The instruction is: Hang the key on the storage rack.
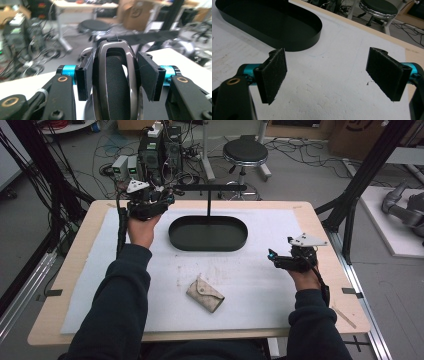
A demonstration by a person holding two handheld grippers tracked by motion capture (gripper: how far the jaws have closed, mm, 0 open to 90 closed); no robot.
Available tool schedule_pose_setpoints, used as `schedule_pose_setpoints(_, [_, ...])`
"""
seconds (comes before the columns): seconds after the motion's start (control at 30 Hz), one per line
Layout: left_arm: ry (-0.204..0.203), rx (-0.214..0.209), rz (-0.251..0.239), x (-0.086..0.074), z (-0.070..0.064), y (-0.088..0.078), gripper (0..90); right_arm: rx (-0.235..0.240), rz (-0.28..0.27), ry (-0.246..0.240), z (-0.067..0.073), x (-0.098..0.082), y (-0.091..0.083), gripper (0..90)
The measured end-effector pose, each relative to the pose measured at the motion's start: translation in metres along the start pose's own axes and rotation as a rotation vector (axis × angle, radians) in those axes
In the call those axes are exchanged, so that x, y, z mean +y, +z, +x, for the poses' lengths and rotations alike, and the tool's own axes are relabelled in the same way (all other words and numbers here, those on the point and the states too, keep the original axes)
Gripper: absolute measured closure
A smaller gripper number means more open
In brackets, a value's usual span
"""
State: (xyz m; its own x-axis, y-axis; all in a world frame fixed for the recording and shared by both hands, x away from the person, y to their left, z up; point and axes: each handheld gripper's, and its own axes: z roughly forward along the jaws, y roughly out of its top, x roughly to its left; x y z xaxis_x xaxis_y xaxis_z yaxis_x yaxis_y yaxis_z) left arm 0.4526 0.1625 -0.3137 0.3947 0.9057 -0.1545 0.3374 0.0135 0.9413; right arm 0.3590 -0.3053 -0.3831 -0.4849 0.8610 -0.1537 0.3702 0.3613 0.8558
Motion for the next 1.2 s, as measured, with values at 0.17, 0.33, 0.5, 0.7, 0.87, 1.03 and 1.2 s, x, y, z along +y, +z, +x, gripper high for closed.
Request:
schedule_pose_setpoints(0.17, [-0.004, 0.038, 0.104, -0.017, 0.005, 0.017, 48.5, -0.001, -0.002, 0.002, -0.001, 0.000, 0.000, 17.4])
schedule_pose_setpoints(0.33, [0.002, 0.046, 0.153, -0.032, 0.005, 0.035, 48.4, 0.003, 0.003, 0.005, -0.001, -0.001, 0.000, 17.4])
schedule_pose_setpoints(0.5, [0.022, 0.027, 0.179, -0.043, 0.001, 0.049, 48.4, 0.003, -0.002, 0.008, -0.002, -0.001, 0.000, 17.4])
schedule_pose_setpoints(0.7, [0.044, 0.009, 0.182, -0.053, -0.002, 0.054, 47.9, 0.003, -0.003, 0.011, -0.002, -0.002, -0.001, 17.4])
schedule_pose_setpoints(0.87, [0.044, -0.023, 0.164, -0.059, -0.004, 0.044, 35.7, 0.004, -0.004, 0.012, -0.003, -0.003, -0.002, 17.4])
schedule_pose_setpoints(1.03, [0.041, -0.097, 0.125, -0.068, -0.009, 0.023, 21.7, 0.013, -0.002, 0.016, -0.002, -0.004, 0.000, 17.3])
schedule_pose_setpoints(1.2, [0.057, -0.186, 0.113, -0.083, -0.009, -0.007, 19.5, 0.036, 0.005, -0.008, 0.002, -0.004, 0.003, 17.3])
